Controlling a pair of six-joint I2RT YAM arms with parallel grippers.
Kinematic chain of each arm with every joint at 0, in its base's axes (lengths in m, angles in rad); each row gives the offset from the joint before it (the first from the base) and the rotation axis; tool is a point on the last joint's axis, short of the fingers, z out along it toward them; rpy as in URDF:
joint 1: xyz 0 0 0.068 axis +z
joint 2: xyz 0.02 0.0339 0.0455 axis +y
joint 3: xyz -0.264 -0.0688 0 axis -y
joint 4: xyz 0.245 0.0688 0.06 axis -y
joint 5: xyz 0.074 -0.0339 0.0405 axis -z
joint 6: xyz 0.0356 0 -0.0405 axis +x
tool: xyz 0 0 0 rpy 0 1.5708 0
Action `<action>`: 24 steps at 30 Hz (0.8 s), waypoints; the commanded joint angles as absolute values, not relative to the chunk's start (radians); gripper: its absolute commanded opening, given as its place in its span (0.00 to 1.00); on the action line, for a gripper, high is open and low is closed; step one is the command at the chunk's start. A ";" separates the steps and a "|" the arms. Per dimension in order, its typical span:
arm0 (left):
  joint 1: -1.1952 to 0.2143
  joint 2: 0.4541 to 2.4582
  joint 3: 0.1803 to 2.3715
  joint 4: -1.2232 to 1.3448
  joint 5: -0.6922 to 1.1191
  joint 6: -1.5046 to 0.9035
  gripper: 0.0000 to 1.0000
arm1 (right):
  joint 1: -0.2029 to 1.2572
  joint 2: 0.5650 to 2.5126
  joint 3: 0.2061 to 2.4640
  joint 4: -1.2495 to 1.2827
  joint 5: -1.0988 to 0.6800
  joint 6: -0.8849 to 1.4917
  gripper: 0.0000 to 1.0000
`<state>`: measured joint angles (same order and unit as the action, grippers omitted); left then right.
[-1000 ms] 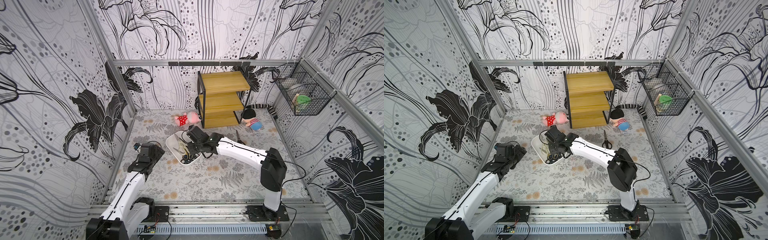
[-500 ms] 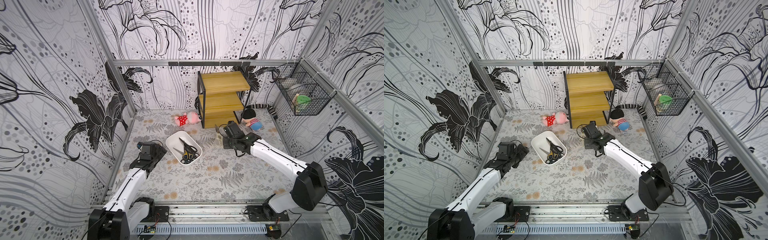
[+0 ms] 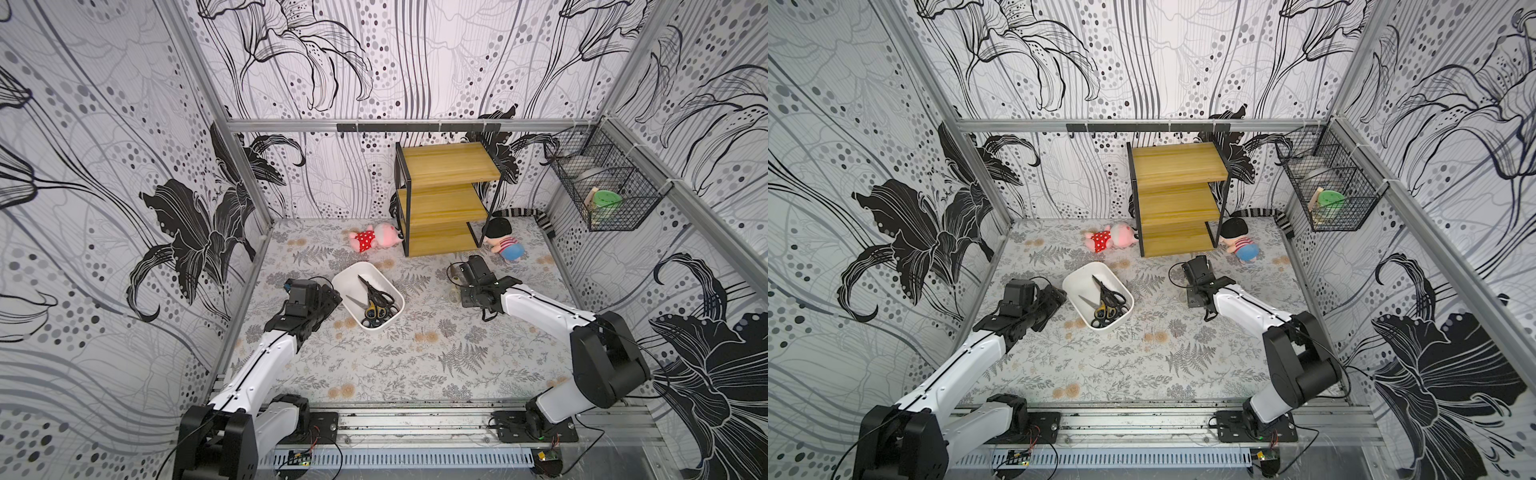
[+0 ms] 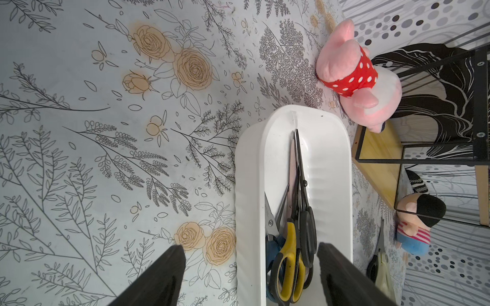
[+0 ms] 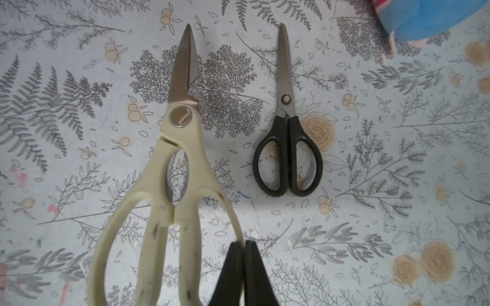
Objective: Take the scissors out of the storage box
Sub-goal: Place the scissors at the center of the board.
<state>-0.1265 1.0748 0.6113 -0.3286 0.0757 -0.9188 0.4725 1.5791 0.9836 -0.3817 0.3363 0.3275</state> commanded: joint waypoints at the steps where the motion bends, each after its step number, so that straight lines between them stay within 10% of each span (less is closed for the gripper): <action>1: -0.131 1.050 0.633 -0.309 0.064 -0.918 0.83 | 0.472 1.629 1.024 -0.331 0.390 0.341 0.00; 24: -0.132 1.005 0.624 -0.342 0.040 -0.925 0.83 | 0.471 1.809 1.046 -0.311 0.366 0.340 0.08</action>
